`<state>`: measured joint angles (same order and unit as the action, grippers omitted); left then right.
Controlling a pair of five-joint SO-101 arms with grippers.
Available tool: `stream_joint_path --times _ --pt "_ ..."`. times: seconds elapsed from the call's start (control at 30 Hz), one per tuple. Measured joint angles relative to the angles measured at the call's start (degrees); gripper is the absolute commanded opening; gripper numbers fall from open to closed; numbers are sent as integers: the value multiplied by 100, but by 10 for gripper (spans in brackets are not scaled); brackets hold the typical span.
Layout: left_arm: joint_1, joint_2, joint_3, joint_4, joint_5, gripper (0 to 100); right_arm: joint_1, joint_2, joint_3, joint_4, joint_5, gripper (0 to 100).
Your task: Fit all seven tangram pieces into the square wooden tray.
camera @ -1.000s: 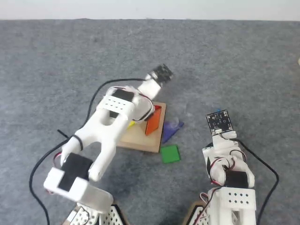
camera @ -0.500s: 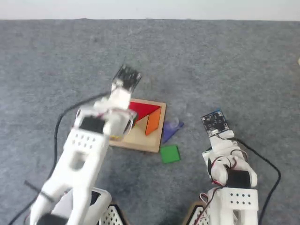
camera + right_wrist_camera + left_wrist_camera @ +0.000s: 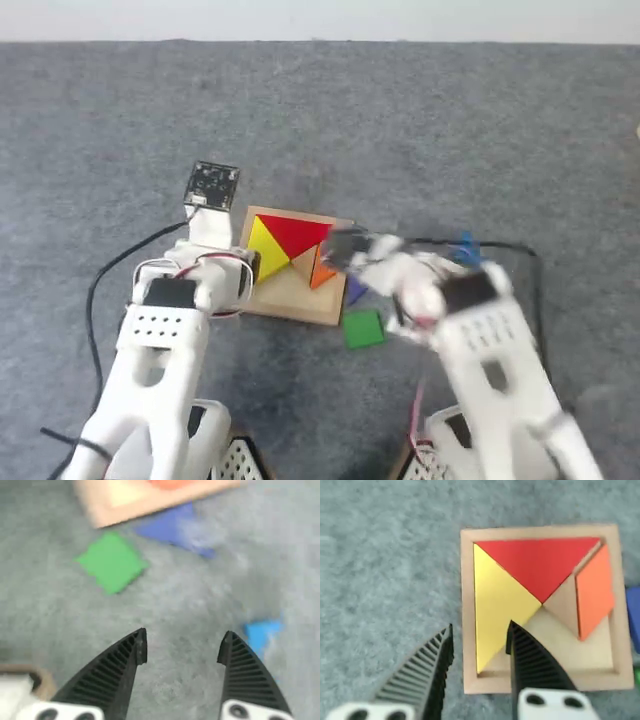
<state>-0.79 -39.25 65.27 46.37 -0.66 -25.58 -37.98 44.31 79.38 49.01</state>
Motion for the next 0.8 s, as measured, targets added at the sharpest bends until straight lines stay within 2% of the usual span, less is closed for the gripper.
stream_joint_path --times 0.13,0.23,0.33,0.57,0.8 --pt "-62 0 62 -123 0 175 -686 1116 -299 114 1152 241" --pt "-79 0 62 -132 0 175 -800 1618 -316 114 1855 241" --pt "-70 0 62 -132 0 175 -826 2110 -316 105 2215 241" --pt "-70 0 62 -141 -70 175 -1134 2787 -316 -651 2286 241" --pt "-70 0 62 -141 -70 175 -1380 3112 -325 -1248 1846 232"
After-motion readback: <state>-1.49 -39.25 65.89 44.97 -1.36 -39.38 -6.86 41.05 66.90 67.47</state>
